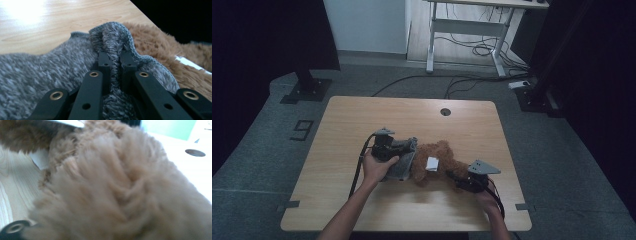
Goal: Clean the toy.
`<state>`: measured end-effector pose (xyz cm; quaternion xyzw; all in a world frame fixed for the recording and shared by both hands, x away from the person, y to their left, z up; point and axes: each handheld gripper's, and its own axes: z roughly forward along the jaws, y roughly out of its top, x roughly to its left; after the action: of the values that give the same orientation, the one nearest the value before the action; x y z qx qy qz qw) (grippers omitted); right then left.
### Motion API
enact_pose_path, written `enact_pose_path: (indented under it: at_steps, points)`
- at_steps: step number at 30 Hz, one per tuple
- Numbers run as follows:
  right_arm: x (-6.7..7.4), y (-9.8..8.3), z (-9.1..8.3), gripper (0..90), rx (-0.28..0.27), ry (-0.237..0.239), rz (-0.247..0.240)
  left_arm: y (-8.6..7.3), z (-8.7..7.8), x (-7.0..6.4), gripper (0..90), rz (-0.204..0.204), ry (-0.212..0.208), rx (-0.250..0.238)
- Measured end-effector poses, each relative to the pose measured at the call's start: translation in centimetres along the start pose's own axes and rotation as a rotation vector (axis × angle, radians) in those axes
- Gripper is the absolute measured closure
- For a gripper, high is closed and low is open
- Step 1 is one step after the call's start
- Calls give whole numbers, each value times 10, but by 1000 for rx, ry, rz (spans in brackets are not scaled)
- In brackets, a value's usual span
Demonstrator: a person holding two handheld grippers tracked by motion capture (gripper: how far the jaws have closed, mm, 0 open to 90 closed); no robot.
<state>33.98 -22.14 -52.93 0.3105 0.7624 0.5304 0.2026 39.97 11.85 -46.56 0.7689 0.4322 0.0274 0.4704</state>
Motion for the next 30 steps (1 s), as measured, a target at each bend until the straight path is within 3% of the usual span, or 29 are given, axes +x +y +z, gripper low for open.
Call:
enact_pose_path:
  at_steps: [2,4,8,16,26,28,30]
  points:
    - [2,4,-5,345,-17,-7,20,-10,-4,-2,822,-9,-16,-19]
    - [2,7,-14,285,-67,-8,81,-19,-7,-4,822,-19,-33,-39]
    - [2,20,-30,223,-99,0,121,-34,-12,-6,823,-29,-56,-75]
    - [-3,53,-41,189,-85,31,101,-42,-16,-9,823,-9,-45,-95]
    - [-14,59,-54,182,-83,22,138,-47,-20,-12,822,-9,-46,-106]
    - [-15,61,-58,185,-102,31,156,-48,-21,-12,821,-9,-42,-105]
    - [-17,65,-69,193,-156,44,184,-48,-21,-12,821,-12,-45,-104]
